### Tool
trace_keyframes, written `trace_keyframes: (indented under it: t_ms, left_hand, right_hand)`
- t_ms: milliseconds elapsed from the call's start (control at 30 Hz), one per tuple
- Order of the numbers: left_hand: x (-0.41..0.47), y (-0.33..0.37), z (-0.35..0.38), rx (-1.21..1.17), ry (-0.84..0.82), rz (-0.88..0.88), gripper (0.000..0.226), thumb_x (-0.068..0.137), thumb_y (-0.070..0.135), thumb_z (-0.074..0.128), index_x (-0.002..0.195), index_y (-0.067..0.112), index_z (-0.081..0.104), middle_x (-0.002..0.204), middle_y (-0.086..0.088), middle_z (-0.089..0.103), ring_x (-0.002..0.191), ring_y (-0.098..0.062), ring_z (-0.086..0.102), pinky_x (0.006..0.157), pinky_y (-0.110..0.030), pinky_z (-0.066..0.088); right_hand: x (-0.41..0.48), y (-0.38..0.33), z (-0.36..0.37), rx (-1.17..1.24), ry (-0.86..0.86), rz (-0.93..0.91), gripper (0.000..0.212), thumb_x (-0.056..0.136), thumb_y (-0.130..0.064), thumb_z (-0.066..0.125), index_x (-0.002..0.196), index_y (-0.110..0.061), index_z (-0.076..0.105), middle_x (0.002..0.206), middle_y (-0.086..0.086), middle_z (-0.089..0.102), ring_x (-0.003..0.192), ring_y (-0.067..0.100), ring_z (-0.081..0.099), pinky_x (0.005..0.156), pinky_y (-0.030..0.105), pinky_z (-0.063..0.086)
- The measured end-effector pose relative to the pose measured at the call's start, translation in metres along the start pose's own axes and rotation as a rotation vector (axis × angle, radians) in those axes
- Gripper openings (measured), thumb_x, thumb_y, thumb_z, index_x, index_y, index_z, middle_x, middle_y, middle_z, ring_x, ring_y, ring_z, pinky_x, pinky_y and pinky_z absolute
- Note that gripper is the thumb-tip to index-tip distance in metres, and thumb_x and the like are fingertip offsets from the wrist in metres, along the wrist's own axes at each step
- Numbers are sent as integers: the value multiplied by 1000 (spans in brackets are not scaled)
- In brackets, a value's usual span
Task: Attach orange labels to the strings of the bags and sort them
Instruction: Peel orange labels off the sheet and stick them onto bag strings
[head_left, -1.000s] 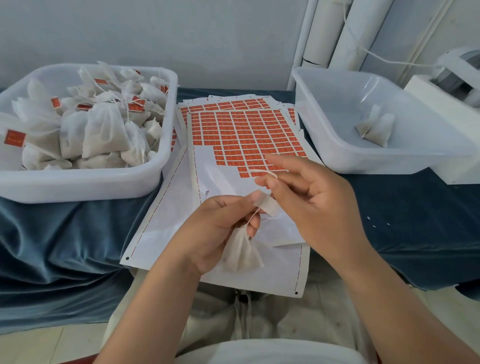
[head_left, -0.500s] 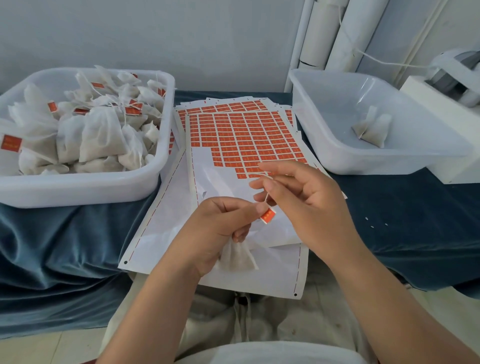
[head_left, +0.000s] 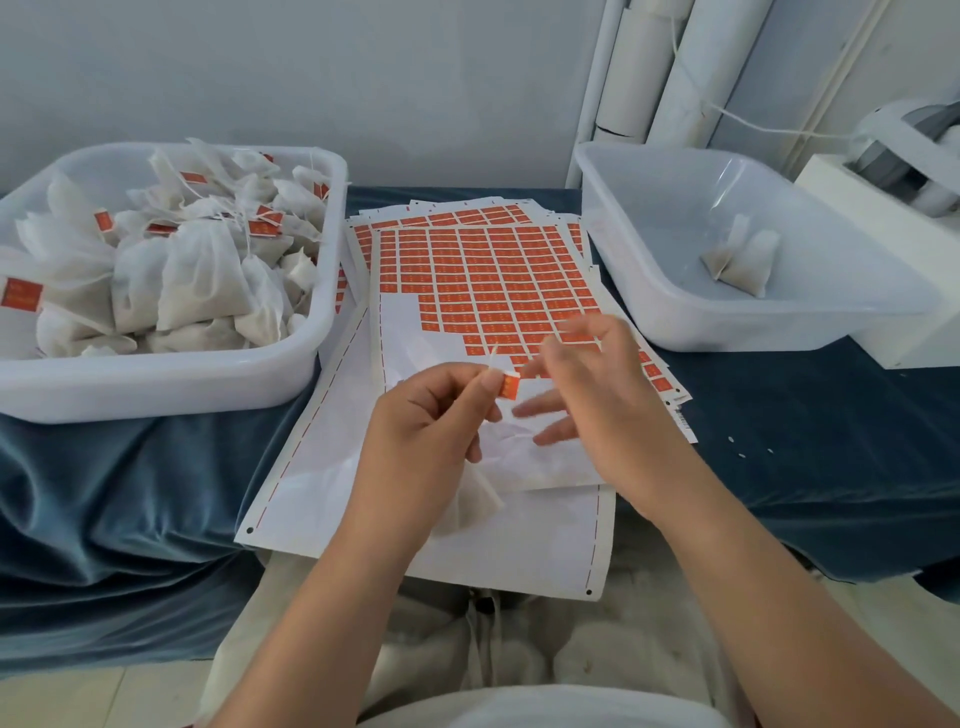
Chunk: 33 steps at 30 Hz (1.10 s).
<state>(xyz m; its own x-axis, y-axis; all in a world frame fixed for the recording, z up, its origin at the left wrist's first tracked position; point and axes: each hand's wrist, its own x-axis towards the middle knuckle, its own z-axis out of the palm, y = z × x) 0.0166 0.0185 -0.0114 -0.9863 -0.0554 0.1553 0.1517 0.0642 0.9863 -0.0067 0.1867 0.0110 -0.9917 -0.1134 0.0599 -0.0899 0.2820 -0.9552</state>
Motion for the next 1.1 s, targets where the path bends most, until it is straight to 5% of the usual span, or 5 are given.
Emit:
trace_keyframes:
  t_ms: [133, 367, 600, 900, 1100]
  left_hand:
    - [-1, 0, 0, 8, -32, 41, 23, 104, 26, 64, 93, 35, 82, 76, 10, 73, 58, -3, 59, 55, -12, 47]
    - [-1, 0, -1, -21, -89, 29, 20, 105, 28, 62, 99, 29, 81, 84, 8, 75, 62, -6, 61, 58, -15, 50]
    - [1, 1, 0, -1, -39, -5, 15, 99, 30, 69, 95, 29, 82, 82, 12, 77, 61, -3, 61, 59, -12, 49]
    - [1, 1, -1, -61, -82, -17, 8, 94, 32, 77, 92, 31, 84, 91, 5, 80, 66, -6, 65, 63, -17, 54]
    - [1, -1, 0, 18, -20, -27, 18, 100, 34, 69, 86, 30, 79, 79, 9, 76, 63, -6, 67, 61, -12, 52]
  right_hand:
    - [-8, 7, -1, -243, -143, -164, 29, 99, -60, 57, 88, -35, 68, 82, -12, 75, 76, 8, 76, 63, 11, 52]
    - [-9, 8, -3, -257, -134, -299, 26, 108, -24, 56, 86, -20, 69, 75, -11, 71, 76, 14, 72, 69, 20, 56]
    - [-8, 12, 1, -337, -74, -289, 28, 104, -39, 49, 86, -26, 66, 74, -13, 68, 75, 15, 69, 69, 30, 57]
    - [-8, 13, 0, -318, 2, -390, 21, 104, -25, 57, 85, -30, 62, 70, -10, 64, 70, 19, 66, 64, 31, 55]
    - [-9, 15, 5, -318, 6, -371, 25, 106, -41, 46, 93, -25, 62, 72, -10, 65, 71, 17, 67, 65, 25, 55]
